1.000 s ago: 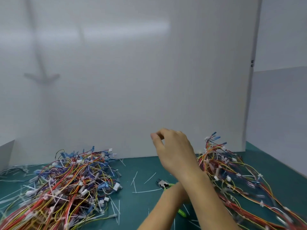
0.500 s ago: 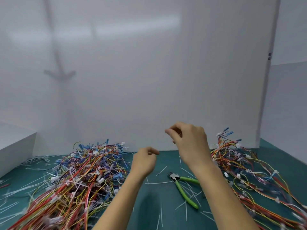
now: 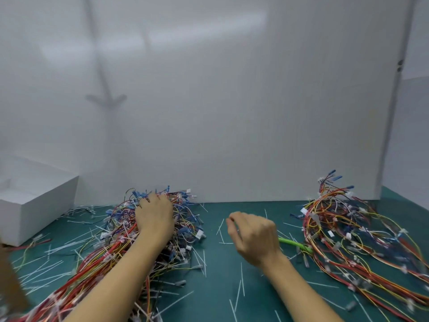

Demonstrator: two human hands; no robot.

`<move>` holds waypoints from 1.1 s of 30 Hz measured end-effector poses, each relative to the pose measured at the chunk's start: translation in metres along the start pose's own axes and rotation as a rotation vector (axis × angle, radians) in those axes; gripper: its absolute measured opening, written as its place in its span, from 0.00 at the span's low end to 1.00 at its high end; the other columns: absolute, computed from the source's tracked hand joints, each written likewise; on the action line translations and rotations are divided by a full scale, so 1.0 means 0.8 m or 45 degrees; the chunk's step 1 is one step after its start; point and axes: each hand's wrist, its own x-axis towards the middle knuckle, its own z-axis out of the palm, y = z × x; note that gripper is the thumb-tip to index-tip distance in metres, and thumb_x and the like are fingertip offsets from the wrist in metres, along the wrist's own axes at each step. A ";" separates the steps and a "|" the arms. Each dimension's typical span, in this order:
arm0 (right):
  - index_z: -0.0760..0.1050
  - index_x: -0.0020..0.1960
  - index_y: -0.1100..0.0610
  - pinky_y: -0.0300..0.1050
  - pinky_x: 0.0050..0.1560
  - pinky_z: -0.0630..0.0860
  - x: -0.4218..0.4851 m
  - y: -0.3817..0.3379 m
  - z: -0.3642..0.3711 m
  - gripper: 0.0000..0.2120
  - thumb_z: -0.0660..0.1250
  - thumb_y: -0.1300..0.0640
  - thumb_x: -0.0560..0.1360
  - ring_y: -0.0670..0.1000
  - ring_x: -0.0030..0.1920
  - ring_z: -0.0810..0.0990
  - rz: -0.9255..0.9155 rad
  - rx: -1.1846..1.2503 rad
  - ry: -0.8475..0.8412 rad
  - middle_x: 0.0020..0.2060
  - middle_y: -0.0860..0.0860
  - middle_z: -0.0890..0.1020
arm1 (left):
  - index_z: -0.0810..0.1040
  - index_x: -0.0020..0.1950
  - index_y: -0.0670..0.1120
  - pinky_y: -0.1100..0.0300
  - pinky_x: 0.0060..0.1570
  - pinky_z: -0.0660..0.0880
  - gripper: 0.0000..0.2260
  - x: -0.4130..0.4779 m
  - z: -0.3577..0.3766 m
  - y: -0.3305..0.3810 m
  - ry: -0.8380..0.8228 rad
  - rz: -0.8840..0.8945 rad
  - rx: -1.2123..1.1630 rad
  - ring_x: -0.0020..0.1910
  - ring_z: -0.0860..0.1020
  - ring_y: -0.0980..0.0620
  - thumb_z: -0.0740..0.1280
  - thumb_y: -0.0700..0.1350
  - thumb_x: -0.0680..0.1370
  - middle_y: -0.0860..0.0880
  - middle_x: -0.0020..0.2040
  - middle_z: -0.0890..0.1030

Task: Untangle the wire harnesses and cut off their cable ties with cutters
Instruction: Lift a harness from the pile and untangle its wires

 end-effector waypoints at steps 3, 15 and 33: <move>0.79 0.40 0.55 0.45 0.23 0.70 -0.015 -0.004 0.016 0.12 0.61 0.52 0.77 0.52 0.26 0.75 -0.041 -0.049 -0.107 0.28 0.48 0.76 | 0.71 0.66 0.40 0.53 0.52 0.77 0.15 0.003 0.004 -0.007 0.075 0.052 0.081 0.61 0.75 0.42 0.65 0.39 0.79 0.42 0.62 0.76; 0.79 0.41 0.54 0.41 0.22 0.63 -0.028 -0.001 0.019 0.12 0.59 0.53 0.77 0.49 0.23 0.71 0.000 -0.081 -0.172 0.26 0.47 0.75 | 0.81 0.52 0.47 0.56 0.40 0.72 0.10 0.017 -0.027 -0.007 -0.009 0.147 0.327 0.43 0.78 0.48 0.65 0.34 0.77 0.51 0.38 0.75; 0.79 0.46 0.54 0.41 0.20 0.65 -0.028 0.001 0.016 0.12 0.58 0.53 0.77 0.49 0.24 0.74 0.151 0.016 -0.236 0.27 0.47 0.77 | 0.70 0.51 0.42 0.53 0.33 0.67 0.05 0.034 -0.078 -0.005 0.351 0.284 -0.158 0.37 0.73 0.41 0.62 0.43 0.82 0.45 0.40 0.72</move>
